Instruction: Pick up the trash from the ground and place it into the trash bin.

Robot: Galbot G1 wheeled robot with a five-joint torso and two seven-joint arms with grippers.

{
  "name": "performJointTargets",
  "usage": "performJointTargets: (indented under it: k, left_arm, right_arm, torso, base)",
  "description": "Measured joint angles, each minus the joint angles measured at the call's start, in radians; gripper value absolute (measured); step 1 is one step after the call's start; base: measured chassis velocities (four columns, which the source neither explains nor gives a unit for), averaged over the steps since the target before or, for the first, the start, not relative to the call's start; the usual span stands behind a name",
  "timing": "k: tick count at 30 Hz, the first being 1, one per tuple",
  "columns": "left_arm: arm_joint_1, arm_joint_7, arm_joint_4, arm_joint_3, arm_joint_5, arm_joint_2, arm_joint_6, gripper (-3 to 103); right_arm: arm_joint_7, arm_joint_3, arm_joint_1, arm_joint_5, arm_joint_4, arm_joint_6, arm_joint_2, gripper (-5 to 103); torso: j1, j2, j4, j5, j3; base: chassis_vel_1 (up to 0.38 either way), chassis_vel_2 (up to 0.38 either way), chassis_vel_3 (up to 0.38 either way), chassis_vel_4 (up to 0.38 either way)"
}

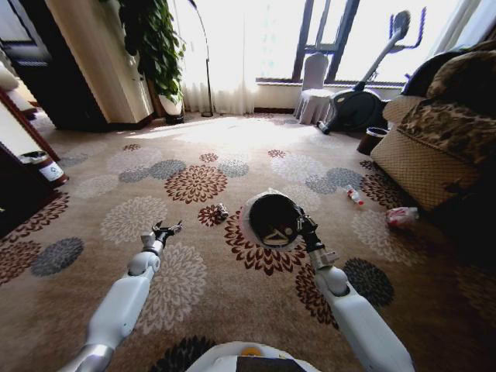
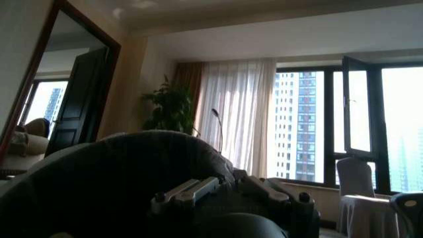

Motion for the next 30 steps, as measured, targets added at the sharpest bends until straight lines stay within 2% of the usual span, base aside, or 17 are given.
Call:
performJointTargets:
  k: [2, 5, 9, 20, 25, 27, 29, 30]
  left_arm:
    - [-0.018, 0.007, 0.022, 0.027, -0.002, -0.006, 0.002, 100]
    - [-0.032, 0.014, 0.037, 0.045, -0.002, -0.008, 0.002, 100]
    - [-0.065, 0.024, 0.072, 0.069, -0.013, -0.015, 0.011, 100]
    - [-0.092, 0.039, 0.053, 0.115, -0.067, -0.030, 0.033, 100]
    - [-0.118, 0.030, 0.052, 0.144, -0.098, -0.053, 0.055, 100]
    - [-0.123, 0.014, 0.051, 0.160, -0.134, -0.069, 0.080, 100]
    - [-0.123, 0.009, 0.049, 0.163, -0.145, -0.074, 0.086, 100]
    - [-0.119, -0.010, 0.038, 0.171, -0.179, -0.090, 0.108, 100]
  right_arm:
    - [0.001, 0.007, -0.005, 0.009, 0.001, 0.000, -0.001, 0]
    - [0.001, 0.008, -0.010, 0.013, 0.003, 0.000, -0.002, 0]
    - [0.001, 0.010, -0.024, 0.016, 0.010, 0.003, 0.000, 0]
    - [0.001, 0.013, -0.039, 0.017, 0.014, 0.010, 0.004, 0]
    - [0.001, 0.014, -0.049, 0.017, 0.022, 0.011, 0.004, 0]
    - [0.001, 0.022, -0.059, 0.016, 0.026, 0.011, 0.003, 0]
    - [0.001, 0.025, -0.060, 0.016, 0.027, 0.011, 0.003, 0]
    - [0.001, 0.031, -0.064, 0.016, 0.027, 0.018, 0.002, 0]
  torso:
    - [0.000, 0.000, -0.0012, 0.0001, 0.000]
    - [0.000, 0.000, -0.0016, -0.0005, 0.000]
    - [0.000, 0.000, -0.0002, -0.0002, 0.000]
    - [0.000, 0.000, -0.0001, 0.0002, 0.000]
    - [0.000, 0.000, -0.0007, -0.0003, 0.000]
    - [0.000, 0.000, -0.0003, 0.0006, 0.000]
    - [0.000, 0.000, -0.0001, 0.0004, 0.000]
    - [0.001, 0.000, -0.0005, -0.0006, 0.000]
  base:
    - [-0.065, -0.034, 0.022, 0.001]
    - [-0.080, -0.014, 0.035, -0.014]
    - [-0.075, 0.038, 0.059, -0.068]
    - [-0.152, 0.188, 0.173, -0.196]
    - [-0.289, 0.291, 0.287, -0.300]
    - [-0.315, 0.270, 0.313, -0.228]
    - [-0.310, 0.185, 0.301, -0.171]
    - [-0.264, 0.185, 0.248, -0.108]
